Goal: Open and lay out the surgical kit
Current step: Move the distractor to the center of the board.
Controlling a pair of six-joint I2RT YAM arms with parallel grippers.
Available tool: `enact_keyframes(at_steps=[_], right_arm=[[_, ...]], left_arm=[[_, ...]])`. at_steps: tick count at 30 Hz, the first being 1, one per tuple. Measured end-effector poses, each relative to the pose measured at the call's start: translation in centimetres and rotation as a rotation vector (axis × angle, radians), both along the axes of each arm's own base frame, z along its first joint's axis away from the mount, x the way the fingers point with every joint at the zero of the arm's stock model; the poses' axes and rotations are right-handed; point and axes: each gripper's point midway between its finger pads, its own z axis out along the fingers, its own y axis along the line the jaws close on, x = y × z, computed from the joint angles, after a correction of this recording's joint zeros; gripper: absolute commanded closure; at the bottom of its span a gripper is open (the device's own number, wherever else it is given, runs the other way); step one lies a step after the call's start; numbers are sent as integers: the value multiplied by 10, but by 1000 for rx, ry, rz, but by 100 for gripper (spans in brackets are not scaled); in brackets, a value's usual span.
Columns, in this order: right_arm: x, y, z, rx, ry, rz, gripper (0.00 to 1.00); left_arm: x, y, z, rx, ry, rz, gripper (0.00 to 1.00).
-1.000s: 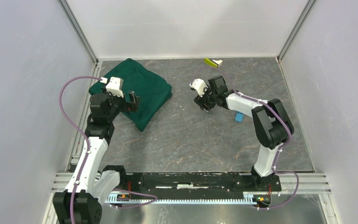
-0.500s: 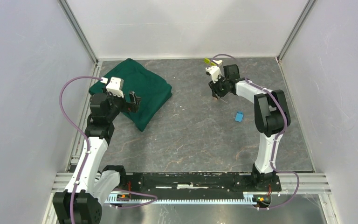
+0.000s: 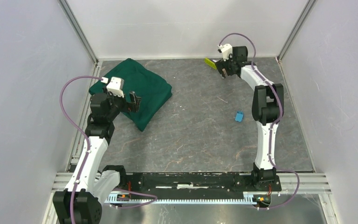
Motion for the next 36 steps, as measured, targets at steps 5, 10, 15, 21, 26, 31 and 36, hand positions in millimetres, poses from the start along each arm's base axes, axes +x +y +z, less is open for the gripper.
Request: enact_keyframes(at_steps=[5,10,15,21,26,31,36], right_arm=[[-60,-22,-17,4,90,-15,2],[-160,-33,-7,9,164,-1,2],[-215,-44,13,19,114,-23,2],[-250,-50,-24,48,207,-75,2],[-265,-52,-52,64,295,-112,17],[-267,-53,-63,77,329,-138,54],[-246,-56,-60,91,320,-162,100]], left_arm=[[0,0,0,2,-1,-1,0],[-1,-2,0,0,0,-11,0],[-1,-4,0,-5,-1,-27,0],[-2,-7,1,-9,-2,-43,0],[-3,-7,2,-10,-4,-44,0],[-3,-7,2,-9,-5,-44,0],[-3,-7,2,-9,-5,-44,0]])
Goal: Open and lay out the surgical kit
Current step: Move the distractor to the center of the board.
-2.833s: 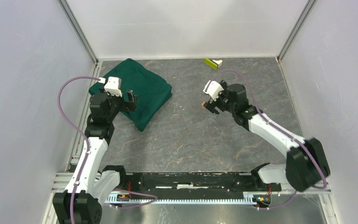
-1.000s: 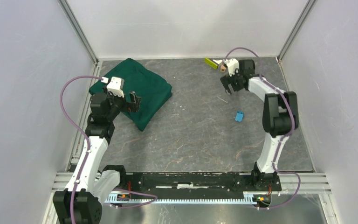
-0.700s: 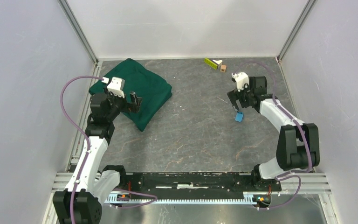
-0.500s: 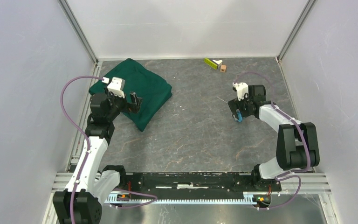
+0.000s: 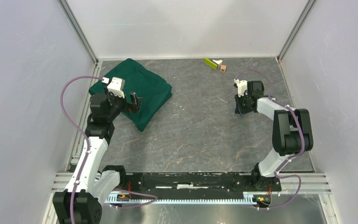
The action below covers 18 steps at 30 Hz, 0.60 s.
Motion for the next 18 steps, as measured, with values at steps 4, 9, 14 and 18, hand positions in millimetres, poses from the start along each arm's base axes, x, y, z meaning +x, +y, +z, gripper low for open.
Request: enact_keyframes(at_steps=[4,9,14,18], right_arm=[[49,-7,7,-3,-46,-46,100],[151,-10,19,-4,-151,-94,96],[242,-11,26,34,-263,-152,60],[274,-13,22,51,-302,-187,37]], left_arm=[[0,0,0,0,0,0,0],[0,0,0,3,-1,1,0],[2,2,-3,23,1,0,0],[4,3,-9,33,18,1,0]])
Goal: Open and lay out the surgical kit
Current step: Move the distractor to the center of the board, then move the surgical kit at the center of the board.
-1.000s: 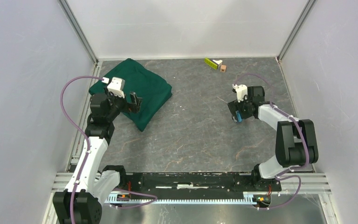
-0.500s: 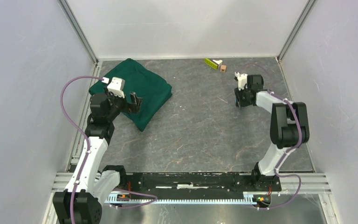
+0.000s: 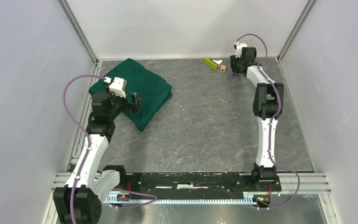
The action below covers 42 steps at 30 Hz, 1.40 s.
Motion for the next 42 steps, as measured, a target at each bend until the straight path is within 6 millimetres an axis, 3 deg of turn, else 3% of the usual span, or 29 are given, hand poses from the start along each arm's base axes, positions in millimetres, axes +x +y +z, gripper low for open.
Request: enact_keyframes(at_steps=[1,3,9,14,15,18,21,24,27,31,36,39,42], right_arm=[[9,-1,0,2,-14,-6,29],[18,-1,1,9,-30,-13,2],[16,8,14,44,-61,41,2],[-61,17,39,44,-21,128,2],[-82,19,53,37,-31,156,2],[-116,21,106,2,-130,210,2],[-150,25,146,-19,-222,261,2],[-183,33,156,-15,-250,317,2],[-214,40,138,2,-205,375,2],[-257,48,108,13,-102,457,2],[-292,55,105,13,-86,533,2],[-303,60,111,25,-100,569,2],[-307,63,113,37,-107,584,2]], left_arm=[[1,0,-2,3,5,-1,0],[1,0,-5,5,13,-3,0],[1,-2,-18,33,66,-31,0],[-2,9,-26,64,160,19,0],[-3,14,-28,76,180,48,0],[-5,35,-36,108,233,142,0],[-3,64,-45,124,291,247,0],[10,90,-50,119,356,330,0],[24,96,-53,104,403,342,0],[29,82,-62,64,467,263,0],[17,41,-66,25,503,56,0],[12,-3,-60,110,460,-97,3],[8,-45,-60,176,422,-232,15]])
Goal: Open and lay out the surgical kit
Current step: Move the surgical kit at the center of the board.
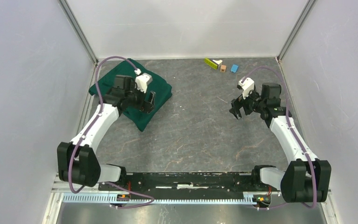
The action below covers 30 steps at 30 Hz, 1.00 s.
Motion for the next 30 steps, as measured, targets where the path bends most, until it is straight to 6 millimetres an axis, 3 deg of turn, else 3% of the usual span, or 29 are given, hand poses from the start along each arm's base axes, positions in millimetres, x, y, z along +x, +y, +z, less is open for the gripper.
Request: enact_keyframes(at_steps=[2,6,10,17,24,30], right_arm=[[-3,0,-2,1,6,0,2],[-15,0,-10,5,31,-5,2],[-23,0,-12,9,34,-9,2],[-28,0,-21,10,53,-14,2],[-29,-2,-24,4,60,-20,2],[-29,-5,-28,-8,64,-35,2]], left_arm=[[2,-10,-8,24,12,-33,20],[18,-6,-37,80,72,-10,28],[18,-7,-62,126,131,-17,36],[10,-28,-68,150,135,-77,50],[19,-26,-89,206,152,-54,74],[20,-38,-89,190,158,-65,90]])
